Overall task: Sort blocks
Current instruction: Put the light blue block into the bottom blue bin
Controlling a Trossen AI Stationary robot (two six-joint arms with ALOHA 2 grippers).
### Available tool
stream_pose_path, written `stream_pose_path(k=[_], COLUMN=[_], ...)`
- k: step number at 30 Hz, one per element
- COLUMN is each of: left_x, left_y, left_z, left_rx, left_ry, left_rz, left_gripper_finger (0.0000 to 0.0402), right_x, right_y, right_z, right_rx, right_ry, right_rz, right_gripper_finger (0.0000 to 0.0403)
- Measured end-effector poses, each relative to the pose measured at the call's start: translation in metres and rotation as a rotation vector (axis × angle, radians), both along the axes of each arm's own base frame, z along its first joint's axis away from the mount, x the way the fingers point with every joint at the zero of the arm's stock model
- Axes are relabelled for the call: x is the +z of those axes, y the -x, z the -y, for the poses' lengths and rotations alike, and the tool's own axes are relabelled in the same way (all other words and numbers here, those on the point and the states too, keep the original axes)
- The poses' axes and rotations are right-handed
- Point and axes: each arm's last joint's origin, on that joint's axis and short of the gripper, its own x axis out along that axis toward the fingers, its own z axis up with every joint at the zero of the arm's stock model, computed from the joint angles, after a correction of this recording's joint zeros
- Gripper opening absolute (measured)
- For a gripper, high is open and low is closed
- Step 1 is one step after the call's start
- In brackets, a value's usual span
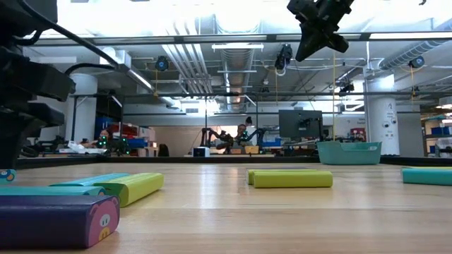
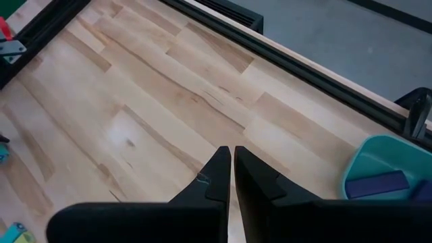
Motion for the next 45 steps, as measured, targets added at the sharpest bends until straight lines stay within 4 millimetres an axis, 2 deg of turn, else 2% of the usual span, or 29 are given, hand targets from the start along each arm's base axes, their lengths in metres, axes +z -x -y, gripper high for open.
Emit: stream_pose_path(k=[8,12,16,22,27,30,35,41,45], left_x=[-0.01,-0.014,-0.015,-0.015,-0.008,0.003,0.033,0.091,0.131], left_y=[-0.005,-0.005,-0.005,-0.005,-0.01,-0.017,-0.029,-0.039,-0.031], left_z=[0.004,0.004,0.003,0.003,0.006,0.01,0.016,0.027,0.045], left_rx=[-0.019,-0.024,-0.026,-0.015,0.032,0.077,0.139,0.118,0.059], left_ry=[-0.01,-0.023,-0.032,-0.031,-0.008,0.012,0.02,0.043,0.073], left_rz=[-0.041,-0.063,-0.064,-0.068,-0.064,-0.042,-0.022,-0.01,-0.004], left_gripper_finger=[0.0185,0.0179,0.015,0.0072,0.0071,0.0071,0.0071,0.0071,0.0071], right_x=[0.0,0.0,0.0,0.0,0.0,0.0,0.002,0.004,0.004], right_y=[0.0,0.0,0.0,0.0,0.0,0.0,-0.002,-0.004,-0.004], right_z=[0.0,0.0,0.0,0.0,0.0,0.0,0.001,0.002,0.002], right_rx=[-0.002,-0.002,-0.002,-0.002,0.007,0.016,0.044,0.054,0.071], right_ry=[-0.001,-0.001,-0.001,-0.001,0.006,0.016,0.046,0.073,0.087], right_rz=[0.001,0.002,0.002,0.002,-0.001,-0.002,0.002,0.032,0.023], right_gripper_finger=[0.0013,0.0013,0.0013,0.0013,0.0013,0.0013,0.0013,0.0013,0.0013])
